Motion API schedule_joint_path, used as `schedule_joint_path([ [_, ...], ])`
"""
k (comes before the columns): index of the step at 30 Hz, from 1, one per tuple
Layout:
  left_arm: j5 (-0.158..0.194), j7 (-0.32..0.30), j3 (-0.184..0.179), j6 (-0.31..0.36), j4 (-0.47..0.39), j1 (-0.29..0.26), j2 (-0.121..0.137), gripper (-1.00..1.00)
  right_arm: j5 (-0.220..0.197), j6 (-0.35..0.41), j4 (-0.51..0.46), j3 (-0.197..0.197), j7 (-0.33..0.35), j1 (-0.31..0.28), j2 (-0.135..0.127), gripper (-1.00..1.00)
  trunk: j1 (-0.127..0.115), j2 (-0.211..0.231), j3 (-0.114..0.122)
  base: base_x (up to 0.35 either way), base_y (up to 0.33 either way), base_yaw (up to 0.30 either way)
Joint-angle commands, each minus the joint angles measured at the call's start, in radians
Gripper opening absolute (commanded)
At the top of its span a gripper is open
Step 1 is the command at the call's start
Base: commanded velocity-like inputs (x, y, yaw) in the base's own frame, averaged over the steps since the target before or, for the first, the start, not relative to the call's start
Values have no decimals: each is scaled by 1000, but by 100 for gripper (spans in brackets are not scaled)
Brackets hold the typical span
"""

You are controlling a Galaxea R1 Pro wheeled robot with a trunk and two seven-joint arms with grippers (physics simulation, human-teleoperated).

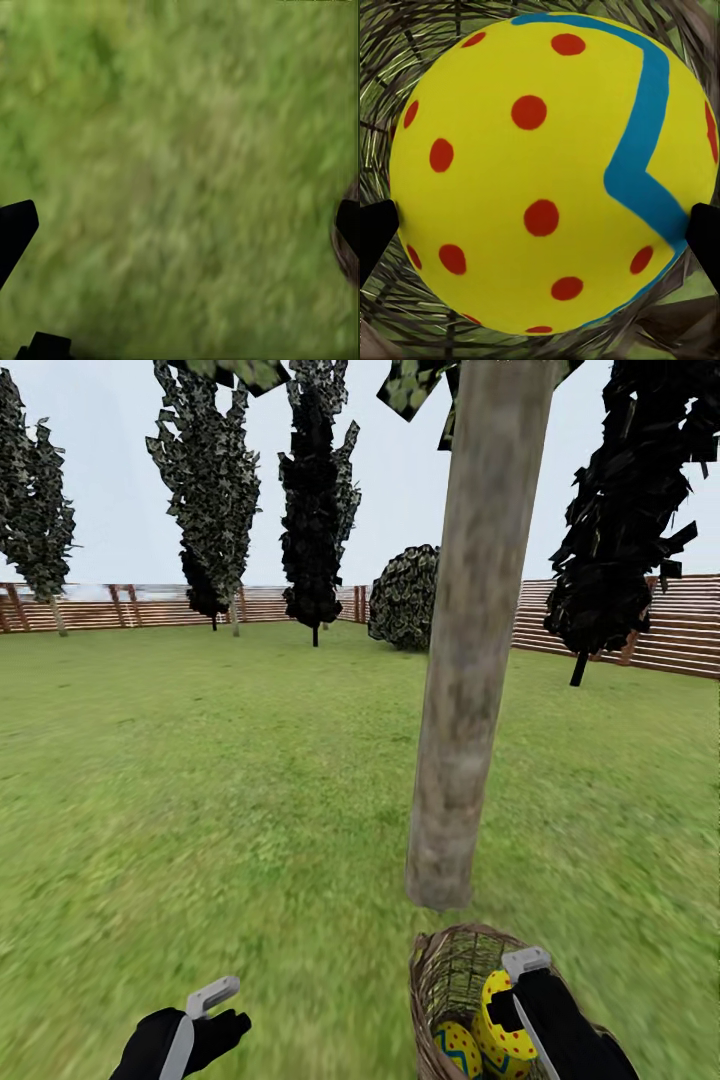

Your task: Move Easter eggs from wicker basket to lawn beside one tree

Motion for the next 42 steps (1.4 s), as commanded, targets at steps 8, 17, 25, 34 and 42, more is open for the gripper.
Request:
schedule_joint_path([
  [8, 11, 6, 2, 5, 10, -1, -1, 100, 2, 5, 1, 4, -2, -1, -1, -100, -8, 14, 5, 0, 0, -2],
  [17, 10, 6, 1, 5, 11, -1, -3, 100, 2, 4, 23, 7, -2, -1, 2, -100, -42, 77, 33, 0, 0, 0],
  [25, 10, 6, 1, 5, 11, -1, -3, 100, 1, 4, 26, 5, -2, -1, 1, -100, -73, 133, 59, 0, 0, 0],
  [34, 10, 6, 0, 5, 11, -1, -3, 100, -2, 4, 25, 3, -1, -1, -1, -100, -108, 196, 87, 0, 0, -55],
  [42, 10, 6, -8, 5, 11, -1, -3, 100, -4, 4, 15, -34, 1, -1, -35, -100, -138, 252, 112, 0, 0, -282],
])
